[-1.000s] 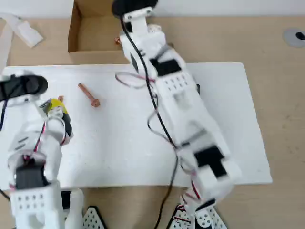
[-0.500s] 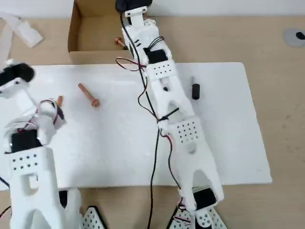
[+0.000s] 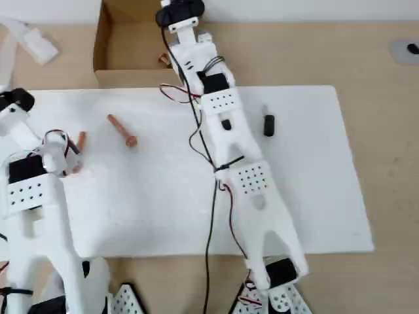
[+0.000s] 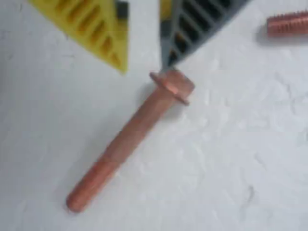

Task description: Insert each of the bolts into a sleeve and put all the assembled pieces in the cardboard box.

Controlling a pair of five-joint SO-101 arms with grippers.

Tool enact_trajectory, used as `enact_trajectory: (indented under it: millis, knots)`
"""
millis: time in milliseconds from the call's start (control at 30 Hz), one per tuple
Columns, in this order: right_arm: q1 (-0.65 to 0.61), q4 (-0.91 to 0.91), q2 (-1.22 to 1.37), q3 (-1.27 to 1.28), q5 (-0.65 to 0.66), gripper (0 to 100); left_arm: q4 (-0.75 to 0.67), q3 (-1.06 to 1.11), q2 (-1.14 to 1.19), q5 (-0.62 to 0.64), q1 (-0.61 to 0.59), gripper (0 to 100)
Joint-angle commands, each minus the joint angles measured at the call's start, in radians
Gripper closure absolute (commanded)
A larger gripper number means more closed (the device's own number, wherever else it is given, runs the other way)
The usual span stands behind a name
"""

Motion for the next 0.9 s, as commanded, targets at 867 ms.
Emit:
enact_trajectory:
  millis: [867]
  knots:
    - [-0.001, 0.632, -0.148, -0.254, 0.0, 70.9, 0.181, 0.117, 0.008, 0.727, -0.402, 70]
